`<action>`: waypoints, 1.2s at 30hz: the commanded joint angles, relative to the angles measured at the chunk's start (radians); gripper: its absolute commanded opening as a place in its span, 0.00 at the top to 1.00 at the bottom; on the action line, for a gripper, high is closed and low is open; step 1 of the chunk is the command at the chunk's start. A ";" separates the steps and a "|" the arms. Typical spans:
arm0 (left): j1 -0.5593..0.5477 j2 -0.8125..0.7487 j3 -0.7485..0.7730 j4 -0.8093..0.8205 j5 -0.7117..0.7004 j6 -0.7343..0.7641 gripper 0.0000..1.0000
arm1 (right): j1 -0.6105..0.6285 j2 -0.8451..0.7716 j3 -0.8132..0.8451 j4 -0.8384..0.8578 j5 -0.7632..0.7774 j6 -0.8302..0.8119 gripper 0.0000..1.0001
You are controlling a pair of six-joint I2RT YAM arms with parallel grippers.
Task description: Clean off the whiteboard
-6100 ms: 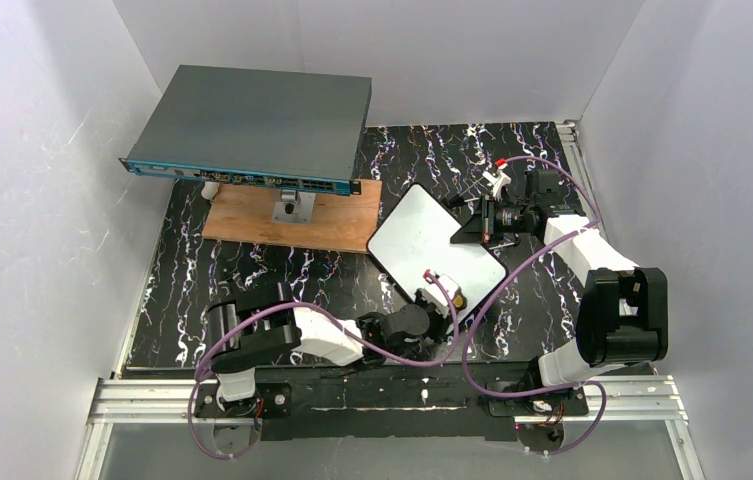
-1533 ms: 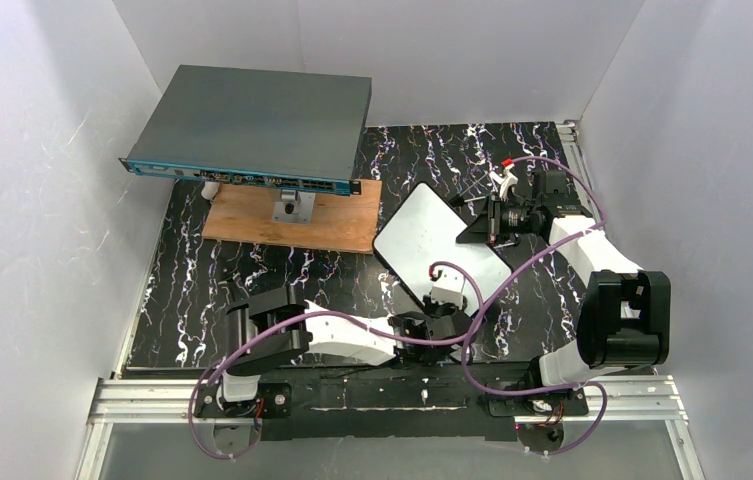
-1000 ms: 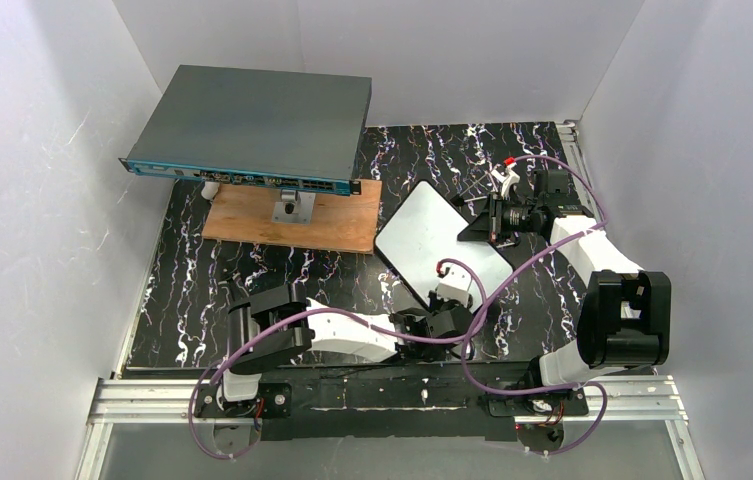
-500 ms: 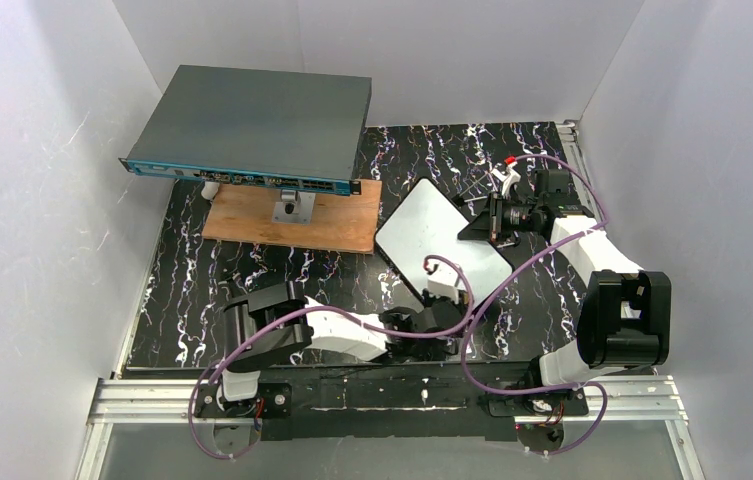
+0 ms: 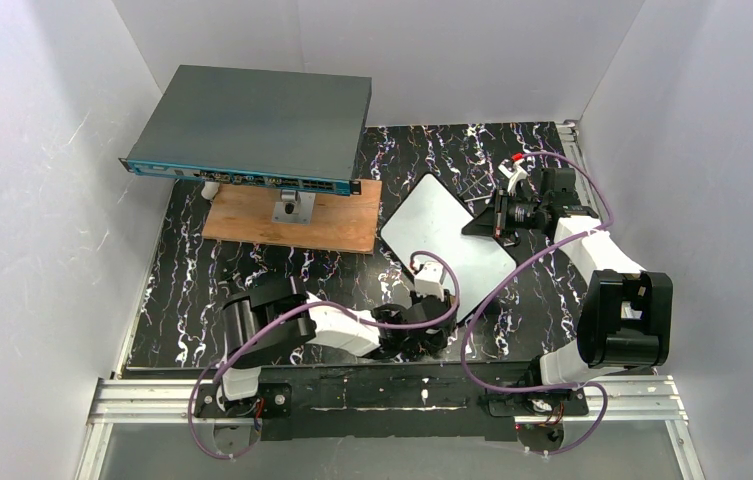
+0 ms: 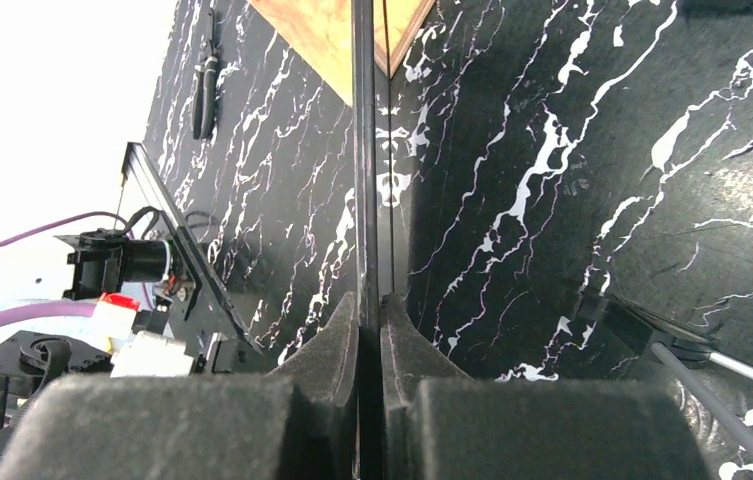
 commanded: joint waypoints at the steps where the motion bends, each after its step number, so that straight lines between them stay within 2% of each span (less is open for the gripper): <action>1: 0.003 0.037 0.102 0.055 0.178 0.089 1.00 | 0.006 -0.029 0.000 -0.010 -0.189 0.157 0.99; 5: 0.004 0.067 0.176 0.057 0.255 0.122 1.00 | 0.006 -0.025 -0.006 -0.002 -0.190 0.163 0.99; 11: 0.017 0.053 0.221 0.060 0.230 0.163 1.00 | 0.006 -0.025 -0.012 0.005 -0.190 0.173 0.99; 16: 0.047 0.048 0.225 0.061 0.211 0.141 1.00 | 0.006 -0.028 -0.012 0.006 -0.191 0.172 0.99; 26: 0.082 0.028 0.107 0.089 0.223 0.069 1.00 | 0.006 -0.030 -0.010 0.001 -0.191 0.169 0.99; 30: 0.107 -0.004 0.020 0.078 0.183 0.033 1.00 | 0.006 -0.030 -0.007 -0.007 -0.191 0.161 0.99; 36: 0.182 -0.115 -0.143 0.088 0.125 0.021 1.00 | 0.015 -0.023 0.035 -0.125 -0.189 0.037 0.99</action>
